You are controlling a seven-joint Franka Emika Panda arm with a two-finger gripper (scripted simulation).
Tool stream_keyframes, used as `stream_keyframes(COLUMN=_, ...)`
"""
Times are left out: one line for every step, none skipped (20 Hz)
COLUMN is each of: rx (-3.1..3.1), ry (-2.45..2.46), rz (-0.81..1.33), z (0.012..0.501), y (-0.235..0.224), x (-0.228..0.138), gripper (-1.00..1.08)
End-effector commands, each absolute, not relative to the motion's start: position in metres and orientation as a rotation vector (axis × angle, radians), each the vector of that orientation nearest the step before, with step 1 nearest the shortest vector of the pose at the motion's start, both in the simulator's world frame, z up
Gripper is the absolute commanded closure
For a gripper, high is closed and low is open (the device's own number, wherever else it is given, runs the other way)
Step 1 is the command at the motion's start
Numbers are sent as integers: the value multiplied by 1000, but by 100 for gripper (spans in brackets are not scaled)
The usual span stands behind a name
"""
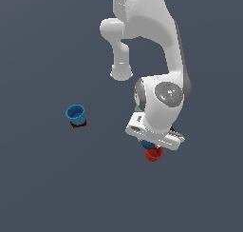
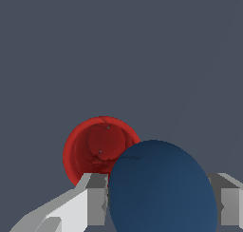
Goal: Pick up a designated object from a clutter of objects.
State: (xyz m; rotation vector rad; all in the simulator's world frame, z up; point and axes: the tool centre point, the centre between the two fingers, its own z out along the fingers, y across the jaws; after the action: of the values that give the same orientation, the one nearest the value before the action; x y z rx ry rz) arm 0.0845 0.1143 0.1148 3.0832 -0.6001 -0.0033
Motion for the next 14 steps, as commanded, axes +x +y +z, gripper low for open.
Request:
stream_keyframes(rx=3083, ry=-601, rz=-1, z=128, y=101, x=79, gripper=108)
stream_keyframes(rx=3083, ry=-601, rz=-1, z=134, y=95, x=76, gripper=108)
stream_keyframes(rx=3084, ry=-602, rz=-1, z=140, y=88, x=73, gripper=108)
stream_keyframes(rx=3084, ry=-602, rz=-1, z=147, y=80, x=69, gripper=108)
stream_keyframes(rx=3084, ry=-602, rz=-1, z=154, y=73, x=66, gripper=108)
stream_keyframes(rx=3084, ry=-602, rz=-1, z=162, y=64, x=62, gripper=108)
stream_keyframes(rx=3084, ry=-602, rz=-1, z=170, y=56, x=58, gripper=108)
stream_keyframes(rx=3084, ry=-603, rz=-1, z=178, y=47, x=54, gripper=108)
stream_keyframes(rx=3084, ry=-603, rz=-1, z=186, y=39, x=50, gripper=108)
stream_keyframes(rx=3085, ry=-603, rz=-1, z=194, y=30, x=46, gripper=108)
stream_keyframes(rx=3085, ry=-603, rz=-1, z=203, y=21, x=42, gripper=108)
stream_keyframes(rx=3085, ry=-603, rz=-1, z=211, y=12, x=38, gripper=108)
stream_keyframes(rx=3086, ry=-603, rz=-1, z=220, y=3, x=34, gripper=108)
stream_keyframes(rx=3086, ry=-603, rz=-1, z=228, y=-6, x=30, gripper=108)
